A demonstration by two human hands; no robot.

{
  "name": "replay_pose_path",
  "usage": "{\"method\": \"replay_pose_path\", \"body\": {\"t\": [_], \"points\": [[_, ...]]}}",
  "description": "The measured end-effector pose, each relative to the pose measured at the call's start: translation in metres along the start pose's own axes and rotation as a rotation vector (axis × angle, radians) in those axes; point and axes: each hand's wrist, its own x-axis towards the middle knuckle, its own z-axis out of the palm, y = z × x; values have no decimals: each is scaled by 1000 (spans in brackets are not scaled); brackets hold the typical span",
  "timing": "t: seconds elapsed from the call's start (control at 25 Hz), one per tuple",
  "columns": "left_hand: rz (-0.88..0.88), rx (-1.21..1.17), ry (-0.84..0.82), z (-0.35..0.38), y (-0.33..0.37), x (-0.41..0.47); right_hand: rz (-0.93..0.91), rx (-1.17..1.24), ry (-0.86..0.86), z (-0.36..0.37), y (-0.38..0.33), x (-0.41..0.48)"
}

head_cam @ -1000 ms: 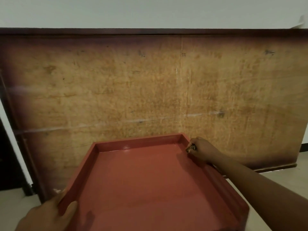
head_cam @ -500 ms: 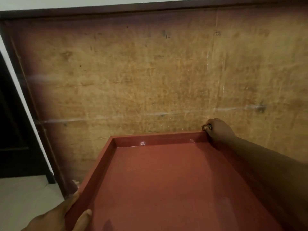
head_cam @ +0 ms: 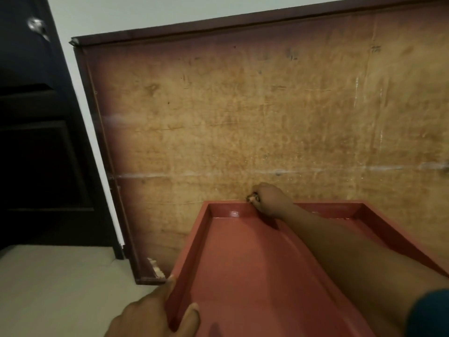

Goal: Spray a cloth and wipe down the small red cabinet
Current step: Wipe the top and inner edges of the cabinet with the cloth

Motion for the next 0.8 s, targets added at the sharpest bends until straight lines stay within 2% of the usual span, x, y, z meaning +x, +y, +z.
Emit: {"method": "replay_pose_path", "body": {"t": [0.04,0.12,0.28,0.4,0.56,0.64,0.8], "points": [[-1,-108,-19,-11,-7,1,-16,11,-6,10,-21,11],[188,-139,46,-2,-28,7,-23,24,-15,24,-56,30],[148,-93,4,11,-43,16,-42,104,-50,43,-103,52],[169,-139,43,18,-40,19,-44,117,-61,47,-115,57],[76,-128,101,21,-36,24,-63,147,-64,46,-125,44],[41,-90,146,20,-33,22,-75,227,-52,46,-133,25],[-88,-161,191,21,-33,18,-53,353,-15,38,-153,-25]]}}
